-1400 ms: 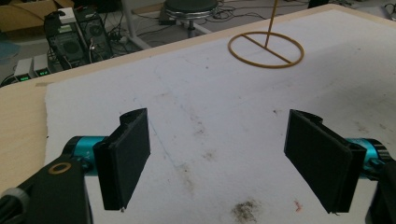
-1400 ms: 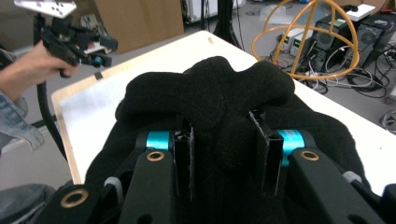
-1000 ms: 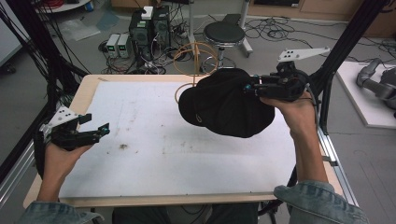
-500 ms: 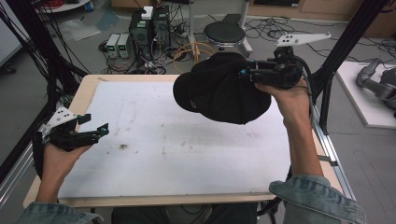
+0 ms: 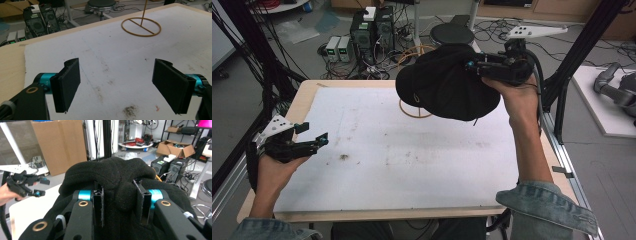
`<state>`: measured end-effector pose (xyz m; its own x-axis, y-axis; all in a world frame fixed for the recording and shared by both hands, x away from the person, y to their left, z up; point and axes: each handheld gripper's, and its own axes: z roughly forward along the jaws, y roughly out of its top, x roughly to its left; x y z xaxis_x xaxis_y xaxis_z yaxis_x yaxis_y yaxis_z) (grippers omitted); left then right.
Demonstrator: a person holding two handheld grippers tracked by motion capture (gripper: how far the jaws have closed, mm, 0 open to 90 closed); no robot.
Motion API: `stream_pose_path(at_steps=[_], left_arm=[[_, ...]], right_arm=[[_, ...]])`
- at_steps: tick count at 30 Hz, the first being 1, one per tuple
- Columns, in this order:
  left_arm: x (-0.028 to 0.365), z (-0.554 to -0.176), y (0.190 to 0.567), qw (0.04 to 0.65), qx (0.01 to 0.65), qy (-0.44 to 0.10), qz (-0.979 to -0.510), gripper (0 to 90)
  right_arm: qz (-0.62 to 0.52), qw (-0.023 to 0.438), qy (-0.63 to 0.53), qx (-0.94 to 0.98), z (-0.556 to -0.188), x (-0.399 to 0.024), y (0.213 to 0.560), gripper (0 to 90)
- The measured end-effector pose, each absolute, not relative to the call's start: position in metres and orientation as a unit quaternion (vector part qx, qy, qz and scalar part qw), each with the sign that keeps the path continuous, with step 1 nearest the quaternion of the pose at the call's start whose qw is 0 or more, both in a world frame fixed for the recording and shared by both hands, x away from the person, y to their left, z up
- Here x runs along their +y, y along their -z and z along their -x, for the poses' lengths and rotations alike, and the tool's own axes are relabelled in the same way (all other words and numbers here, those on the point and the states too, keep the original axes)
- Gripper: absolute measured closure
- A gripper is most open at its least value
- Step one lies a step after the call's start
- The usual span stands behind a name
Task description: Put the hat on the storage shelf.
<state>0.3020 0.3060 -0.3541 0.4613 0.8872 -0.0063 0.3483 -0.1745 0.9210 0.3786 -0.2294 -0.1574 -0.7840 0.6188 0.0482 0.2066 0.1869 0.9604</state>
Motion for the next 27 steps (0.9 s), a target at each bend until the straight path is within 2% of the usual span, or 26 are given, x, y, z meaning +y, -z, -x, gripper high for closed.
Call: stream_pose_path(at_steps=[14,27], left_arm=[[0.308,-0.296,0.354,0.476,0.433,-0.286,-0.71,22.9],[0.313,-0.29,0.358,0.471,0.437,-0.285,-0.711,22.9]], right_arm=[[-0.294,0.208,-0.585,0.726,-0.402,-0.212,0.157,67.9],[-0.296,0.204,-0.598,0.716,-0.427,-0.201,0.163,67.9]])
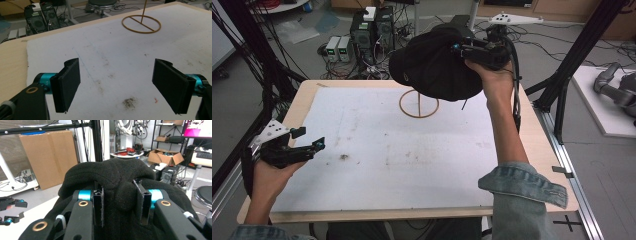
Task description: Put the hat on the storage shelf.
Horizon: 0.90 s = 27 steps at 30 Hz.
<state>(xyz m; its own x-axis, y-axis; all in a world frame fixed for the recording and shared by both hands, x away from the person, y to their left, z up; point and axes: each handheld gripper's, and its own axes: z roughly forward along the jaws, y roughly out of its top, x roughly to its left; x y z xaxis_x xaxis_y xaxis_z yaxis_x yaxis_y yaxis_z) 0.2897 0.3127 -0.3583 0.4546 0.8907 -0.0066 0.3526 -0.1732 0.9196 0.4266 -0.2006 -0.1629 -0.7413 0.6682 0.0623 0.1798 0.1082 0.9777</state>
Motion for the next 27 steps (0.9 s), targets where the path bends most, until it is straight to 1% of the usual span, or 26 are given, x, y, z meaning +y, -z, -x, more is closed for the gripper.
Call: stream_pose_path(at_steps=[14,27], left_arm=[[0.313,-0.283,0.363,0.467,0.436,-0.282,-0.715,22.8],[0.313,-0.275,0.361,0.469,0.434,-0.28,-0.716,22.8]], right_arm=[[-0.299,0.204,-0.606,0.709,-0.45,-0.199,0.165,67.9],[-0.285,0.213,-0.621,0.698,-0.446,-0.202,0.148,67.9]])
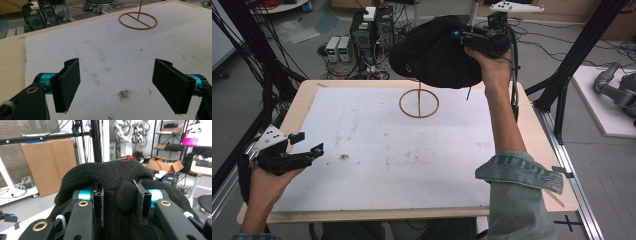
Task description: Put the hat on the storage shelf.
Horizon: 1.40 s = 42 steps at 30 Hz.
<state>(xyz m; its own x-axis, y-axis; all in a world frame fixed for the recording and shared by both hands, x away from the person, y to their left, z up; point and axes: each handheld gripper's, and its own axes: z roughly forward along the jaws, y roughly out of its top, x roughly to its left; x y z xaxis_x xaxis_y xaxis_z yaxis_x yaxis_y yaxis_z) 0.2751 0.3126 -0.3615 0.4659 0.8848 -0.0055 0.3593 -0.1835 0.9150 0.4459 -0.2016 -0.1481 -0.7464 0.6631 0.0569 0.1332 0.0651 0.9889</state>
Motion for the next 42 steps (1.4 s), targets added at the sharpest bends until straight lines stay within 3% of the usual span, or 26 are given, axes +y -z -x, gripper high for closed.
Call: stream_pose_path(at_steps=[42], left_arm=[[0.316,-0.267,0.366,0.467,0.439,-0.278,-0.716,22.9]], right_arm=[[-0.31,0.201,-0.588,0.72,-0.506,-0.159,0.177,67.8]])
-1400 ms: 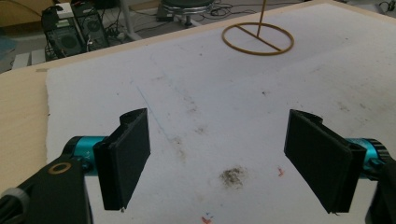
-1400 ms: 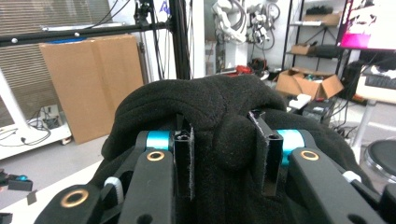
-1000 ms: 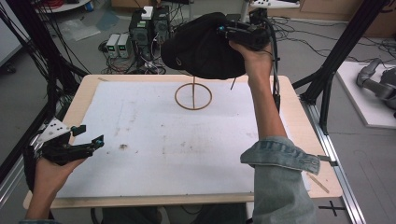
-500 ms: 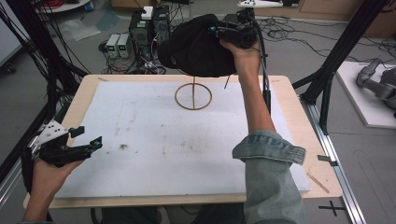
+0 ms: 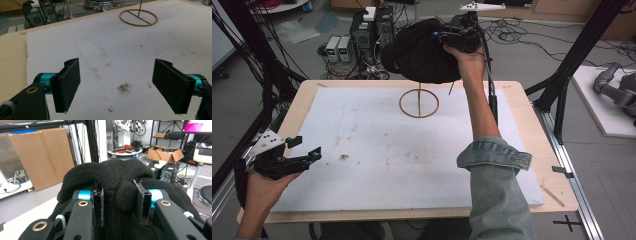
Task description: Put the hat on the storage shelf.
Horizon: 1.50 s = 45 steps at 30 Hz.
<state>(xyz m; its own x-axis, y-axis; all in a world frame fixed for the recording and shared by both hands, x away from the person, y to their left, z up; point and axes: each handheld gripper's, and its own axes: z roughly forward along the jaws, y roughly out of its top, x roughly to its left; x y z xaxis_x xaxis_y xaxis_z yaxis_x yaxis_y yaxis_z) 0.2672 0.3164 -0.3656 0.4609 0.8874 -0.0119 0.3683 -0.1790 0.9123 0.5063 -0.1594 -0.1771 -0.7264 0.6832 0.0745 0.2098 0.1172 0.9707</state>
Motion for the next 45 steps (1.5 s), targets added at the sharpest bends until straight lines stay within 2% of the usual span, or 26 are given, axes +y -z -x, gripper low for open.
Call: stream_pose_path(at_steps=[18,45], left_arm=[[0.318,-0.268,0.367,0.465,0.44,-0.276,-0.717,22.9],[0.32,-0.268,0.368,0.462,0.444,-0.274,-0.717,22.9]], right_arm=[[-0.333,0.2,-0.556,0.735,-0.529,-0.144,0.201,67.5],[-0.365,0.202,-0.511,0.752,-0.542,-0.135,0.227,64.5]])
